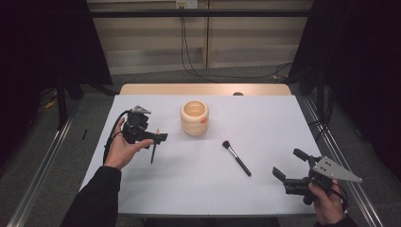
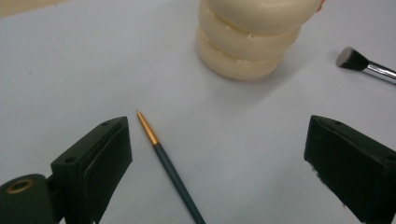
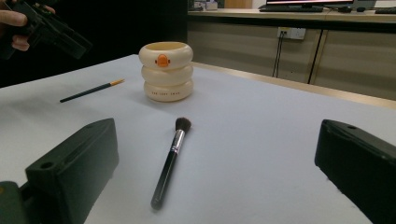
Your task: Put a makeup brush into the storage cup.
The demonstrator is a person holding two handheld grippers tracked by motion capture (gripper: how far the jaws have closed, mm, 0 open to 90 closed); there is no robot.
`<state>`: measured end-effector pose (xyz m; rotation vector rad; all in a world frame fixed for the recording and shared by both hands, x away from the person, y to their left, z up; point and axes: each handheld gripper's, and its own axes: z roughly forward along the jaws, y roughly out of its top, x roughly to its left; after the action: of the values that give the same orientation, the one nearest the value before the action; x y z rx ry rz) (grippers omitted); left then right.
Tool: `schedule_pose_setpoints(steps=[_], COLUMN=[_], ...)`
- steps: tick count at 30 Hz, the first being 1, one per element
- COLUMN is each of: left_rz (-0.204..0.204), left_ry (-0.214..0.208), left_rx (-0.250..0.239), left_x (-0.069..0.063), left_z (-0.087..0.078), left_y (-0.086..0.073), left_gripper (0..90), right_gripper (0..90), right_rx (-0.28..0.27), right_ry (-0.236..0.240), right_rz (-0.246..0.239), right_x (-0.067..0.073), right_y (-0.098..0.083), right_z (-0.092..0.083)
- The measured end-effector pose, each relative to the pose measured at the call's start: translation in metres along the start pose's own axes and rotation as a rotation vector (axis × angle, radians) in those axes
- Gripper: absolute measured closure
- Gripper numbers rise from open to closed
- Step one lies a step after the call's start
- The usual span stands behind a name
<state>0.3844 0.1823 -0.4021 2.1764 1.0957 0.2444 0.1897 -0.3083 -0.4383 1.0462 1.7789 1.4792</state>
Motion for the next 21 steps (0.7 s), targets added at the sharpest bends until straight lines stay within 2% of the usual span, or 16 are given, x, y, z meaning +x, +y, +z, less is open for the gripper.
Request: schedule_pose_setpoints(steps=[2,3,5,7,8,9,11,13,16,17,18,19,21], left_rz=[-0.03,-0.023,-0.036,-0.037,-0.043,-0.065,-0.092,-0.101,-0.114,-0.11,-0.123,-0.103,-0.132], left_ry=[-0.007,-0.011,-0.018,-0.012,-0.006,-0.002,0.011,0.016,0.028,0.022,0.04,0.049,0.06], left_rx=[0.03,0.069,0.123,0.165,0.173,0.178,0.172,0.205,0.244,0.263,0.26,0.276,0.292], left_x=[0.002,0.005,0.01,0.011,0.012,0.013,0.016,0.015,0.014,0.014,0.013,0.013,0.013], left_z=[0.004,0.006,0.012,0.016,0.018,0.02,0.021,0.025,0.028,0.029,0.032,0.033,0.036], left_y=[0.0,0.0,-0.001,-0.002,-0.002,-0.001,0.002,0.003,0.005,0.005,0.005,0.005,0.005], left_gripper=[7.8,8.2,8.9,9.1,9.3,13.0,11.7,16.9,17.5,21.1,27.3,28.0,28.6], right_gripper=[0.0,0.0,0.0,0.0,0.0,0.0,0.0,0.0,0.0,0.0,0.0,0.0,0.0], right_rx=[0.001,0.005,-0.003,0.002,0.004,0.002,-0.002,0.002,0.005,0.0,-0.003,-0.001,-0.001], right_ry=[0.002,0.005,0.004,0.007,0.012,0.017,0.01,0.015,0.018,0.013,0.014,0.009,0.01], right_rz=[-0.002,0.002,-0.004,-0.013,-0.018,-0.015,-0.017,-0.018,-0.012,-0.013,-0.006,-0.003,-0.003], right_x=[0.0,0.0,0.001,0.003,0.003,0.002,0.001,0.001,0.002,0.001,0.001,0.001,0.001], right_y=[0.0,0.0,0.0,0.0,0.0,0.0,0.0,0.0,0.0,0.0,0.0,0.0,0.0], right_z=[0.0,0.0,0.0,0.0,0.0,0.001,0.001,0.0,0.0,0.001,0.001,0.0,0.0])
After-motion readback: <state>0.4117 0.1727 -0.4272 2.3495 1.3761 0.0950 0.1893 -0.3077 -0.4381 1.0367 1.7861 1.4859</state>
